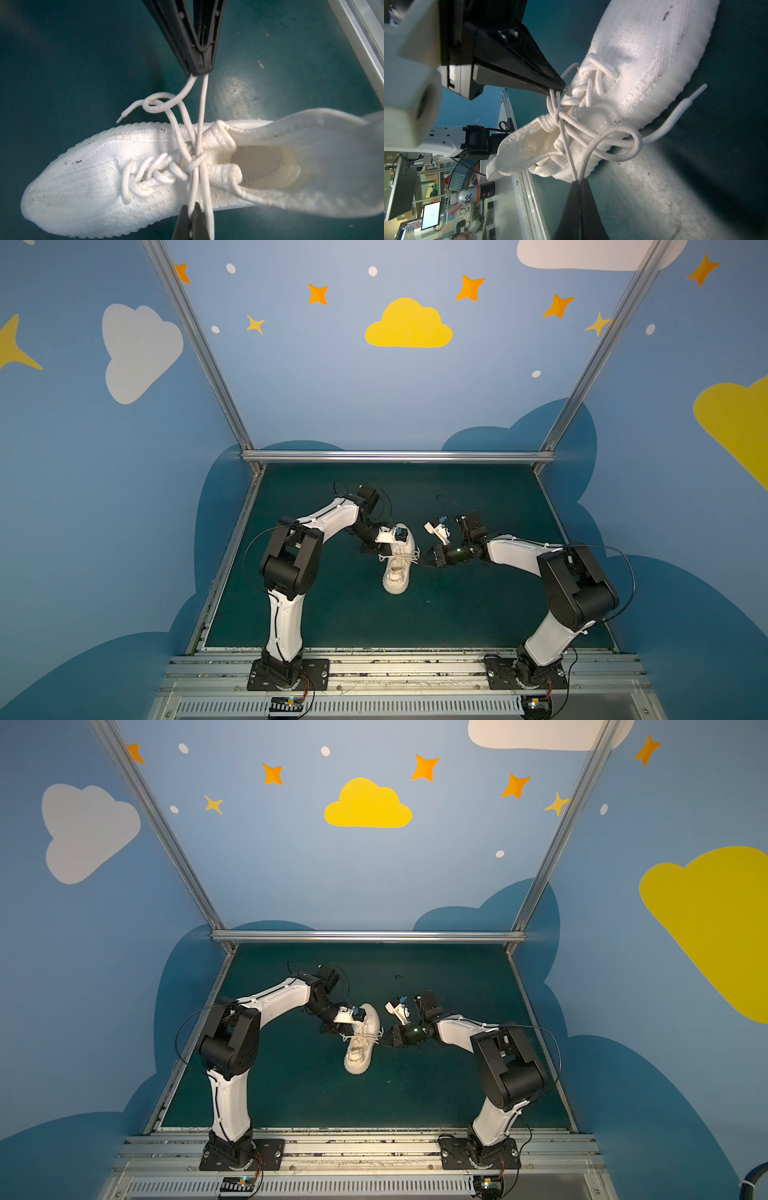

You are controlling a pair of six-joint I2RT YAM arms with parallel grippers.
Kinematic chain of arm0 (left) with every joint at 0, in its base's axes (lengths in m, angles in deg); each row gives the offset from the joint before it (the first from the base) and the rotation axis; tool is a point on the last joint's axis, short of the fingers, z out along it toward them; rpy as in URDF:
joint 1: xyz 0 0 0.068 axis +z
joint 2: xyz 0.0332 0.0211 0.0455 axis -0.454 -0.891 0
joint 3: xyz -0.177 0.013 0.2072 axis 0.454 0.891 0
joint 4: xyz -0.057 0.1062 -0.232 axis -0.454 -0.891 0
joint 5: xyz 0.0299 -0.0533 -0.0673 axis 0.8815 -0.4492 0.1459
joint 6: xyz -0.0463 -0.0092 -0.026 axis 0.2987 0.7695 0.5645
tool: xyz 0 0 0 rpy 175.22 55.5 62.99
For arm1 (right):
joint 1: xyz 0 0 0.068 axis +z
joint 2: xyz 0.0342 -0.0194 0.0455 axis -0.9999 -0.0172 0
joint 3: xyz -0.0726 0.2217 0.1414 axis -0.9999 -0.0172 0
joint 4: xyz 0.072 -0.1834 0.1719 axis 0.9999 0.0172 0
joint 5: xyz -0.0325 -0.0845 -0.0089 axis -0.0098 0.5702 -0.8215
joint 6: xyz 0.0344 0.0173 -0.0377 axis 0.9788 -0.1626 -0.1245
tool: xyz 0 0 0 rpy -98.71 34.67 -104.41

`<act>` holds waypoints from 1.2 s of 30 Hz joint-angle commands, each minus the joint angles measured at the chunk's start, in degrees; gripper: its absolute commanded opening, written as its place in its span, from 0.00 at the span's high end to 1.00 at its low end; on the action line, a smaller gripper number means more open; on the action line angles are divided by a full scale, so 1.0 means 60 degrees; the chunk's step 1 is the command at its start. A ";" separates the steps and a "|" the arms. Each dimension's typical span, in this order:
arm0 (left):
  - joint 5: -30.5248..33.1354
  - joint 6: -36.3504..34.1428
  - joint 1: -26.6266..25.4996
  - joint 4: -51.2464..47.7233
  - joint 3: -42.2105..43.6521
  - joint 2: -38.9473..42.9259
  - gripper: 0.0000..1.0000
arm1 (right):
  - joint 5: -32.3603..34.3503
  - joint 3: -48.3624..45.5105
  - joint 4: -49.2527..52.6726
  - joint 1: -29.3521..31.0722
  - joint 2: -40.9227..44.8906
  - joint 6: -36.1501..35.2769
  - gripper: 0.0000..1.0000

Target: Tie the shoes

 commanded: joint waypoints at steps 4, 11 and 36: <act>0.1223 0.0197 0.0571 -0.0212 -0.0141 -0.0162 0.97 | 0.0154 -0.0354 0.1228 -0.0262 0.0058 -0.0130 1.00; 0.1526 0.0327 0.0652 0.0232 0.0172 0.0353 0.97 | 0.0131 -0.0471 0.1251 -0.0261 0.0275 -0.0078 1.00; 0.1176 0.0131 0.0544 0.0136 0.0506 0.0890 0.97 | 0.0014 -0.0284 0.1324 -0.0232 0.0219 -0.0054 1.00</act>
